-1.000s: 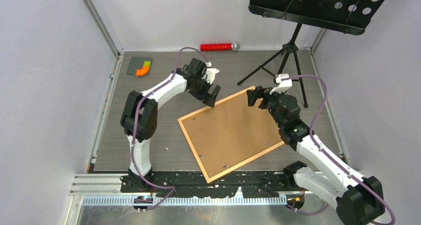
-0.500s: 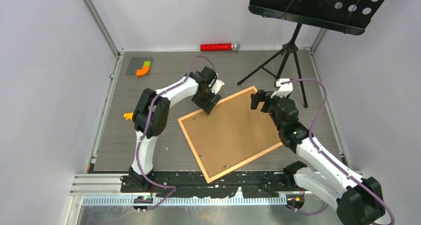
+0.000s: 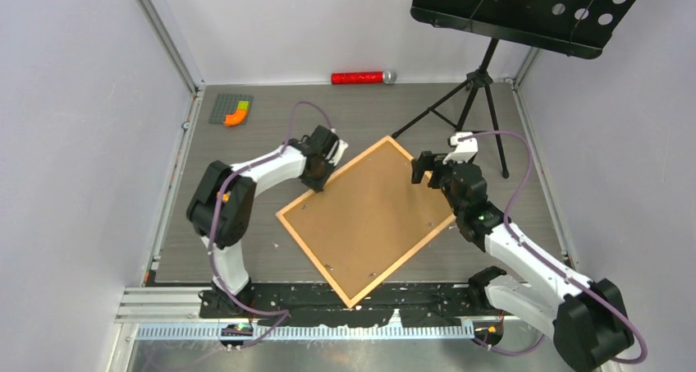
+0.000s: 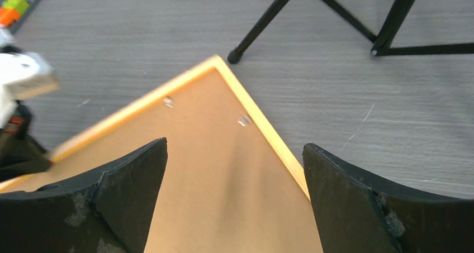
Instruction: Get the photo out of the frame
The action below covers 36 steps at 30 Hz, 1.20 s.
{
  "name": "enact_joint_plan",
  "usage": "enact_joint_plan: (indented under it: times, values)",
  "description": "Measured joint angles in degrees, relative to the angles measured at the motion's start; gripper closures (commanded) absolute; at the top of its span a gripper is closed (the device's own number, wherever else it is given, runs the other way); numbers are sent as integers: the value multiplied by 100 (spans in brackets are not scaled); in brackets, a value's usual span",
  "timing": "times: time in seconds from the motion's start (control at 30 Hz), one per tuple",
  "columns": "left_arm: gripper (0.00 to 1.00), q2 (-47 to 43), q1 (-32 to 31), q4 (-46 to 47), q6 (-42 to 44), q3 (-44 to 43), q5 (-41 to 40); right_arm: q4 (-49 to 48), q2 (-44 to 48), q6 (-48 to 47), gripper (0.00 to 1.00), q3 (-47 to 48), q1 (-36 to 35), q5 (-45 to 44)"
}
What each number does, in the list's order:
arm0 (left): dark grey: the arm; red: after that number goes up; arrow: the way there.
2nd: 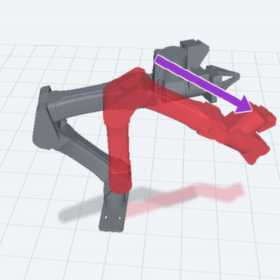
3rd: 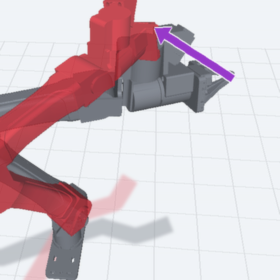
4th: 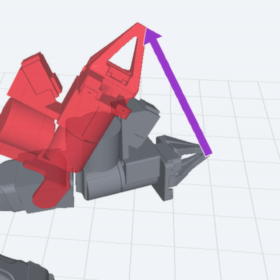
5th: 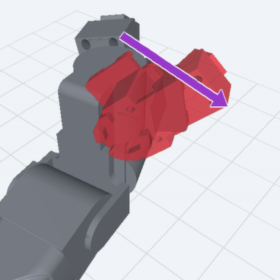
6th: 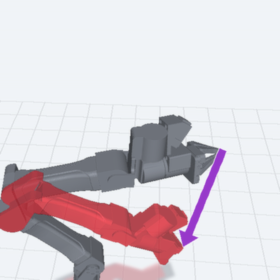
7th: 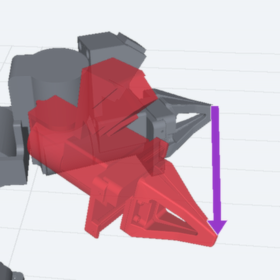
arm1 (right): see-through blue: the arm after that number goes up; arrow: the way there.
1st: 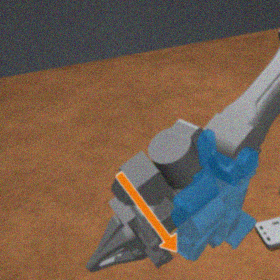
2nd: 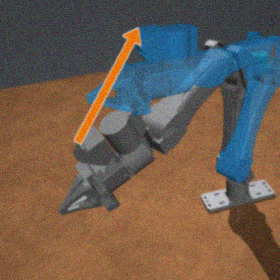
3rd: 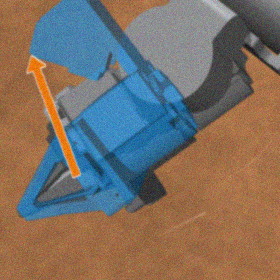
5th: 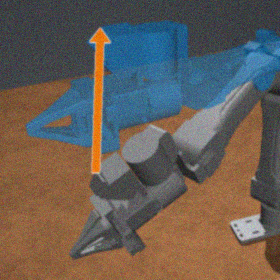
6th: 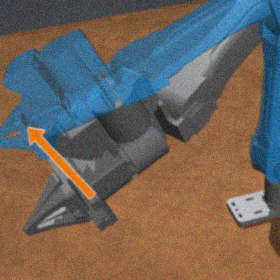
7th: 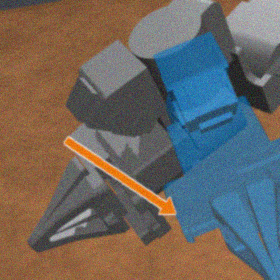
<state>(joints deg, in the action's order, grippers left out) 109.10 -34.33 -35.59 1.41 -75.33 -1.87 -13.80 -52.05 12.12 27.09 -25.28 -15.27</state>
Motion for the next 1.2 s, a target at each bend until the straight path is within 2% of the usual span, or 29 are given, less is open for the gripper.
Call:
enact_joint_plan:
  times: [0.17,0.33,0.5,0.57,0.73,0.83,0.93,1.07,1.2]
  values:
    - [100,-973,400,-39,-623,1176,-619,-164,-942,52,4,72,0,356]
    - [100,-1272,260,-597,-1351,1543,-542,-203,-2232,-205,4,748,-116,1239]
    - [100,-1502,221,-385,-1867,1821,-487,-98,-3698,-986,0,2227,-498,2546]
    - [100,-1606,236,-249,-2037,1950,-470,63,-4264,-1349,5,2922,-621,3071]
    - [100,-1847,315,76,-2328,2249,-350,553,-5471,-2031,10,4301,-782,3921]
    - [100,-1878,326,133,-2402,2293,-280,975,-5936,-2371,17,4675,-887,3998]
    - [100,-1856,326,111,-2439,2271,-280,1506,-6424,-2597,30,5169,-986,3923]
    - [100,-1832,328,83,-2457,2245,-280,2304,-7066,-2852,31,6019,-1147,3668]
    - [100,-1829,328,81,-2455,2243,-280,2802,-7261,-3058,30,6457,-1314,3285]
